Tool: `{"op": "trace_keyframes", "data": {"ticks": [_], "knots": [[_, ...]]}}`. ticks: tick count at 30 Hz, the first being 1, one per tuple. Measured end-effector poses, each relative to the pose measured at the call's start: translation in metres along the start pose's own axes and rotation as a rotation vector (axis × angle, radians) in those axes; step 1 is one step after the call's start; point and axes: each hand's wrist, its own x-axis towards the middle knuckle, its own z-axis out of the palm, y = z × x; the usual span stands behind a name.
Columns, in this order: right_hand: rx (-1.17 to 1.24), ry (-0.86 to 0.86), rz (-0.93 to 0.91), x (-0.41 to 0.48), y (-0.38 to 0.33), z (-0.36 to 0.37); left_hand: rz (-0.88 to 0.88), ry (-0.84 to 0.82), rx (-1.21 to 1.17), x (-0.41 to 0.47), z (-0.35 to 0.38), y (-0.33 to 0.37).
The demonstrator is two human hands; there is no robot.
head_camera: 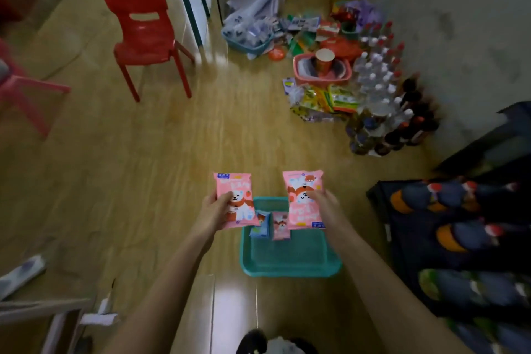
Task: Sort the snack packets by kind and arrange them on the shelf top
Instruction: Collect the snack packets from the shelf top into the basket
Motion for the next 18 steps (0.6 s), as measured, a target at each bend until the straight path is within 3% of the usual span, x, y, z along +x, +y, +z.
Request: {"op": "trace_keyframes", "data": {"ticks": [9, 18], "knots": [[-0.245, 0.059, -0.021, 0.229, 0.234, -0.034, -0.027, -0.023, 0.189, 0.204, 0.037, -0.246], [-0.369, 0.079, 0.003, 0.381, 0.353, -0.043, -0.026, -0.005, 0.418, 0.344, 0.072, -0.384]]}}
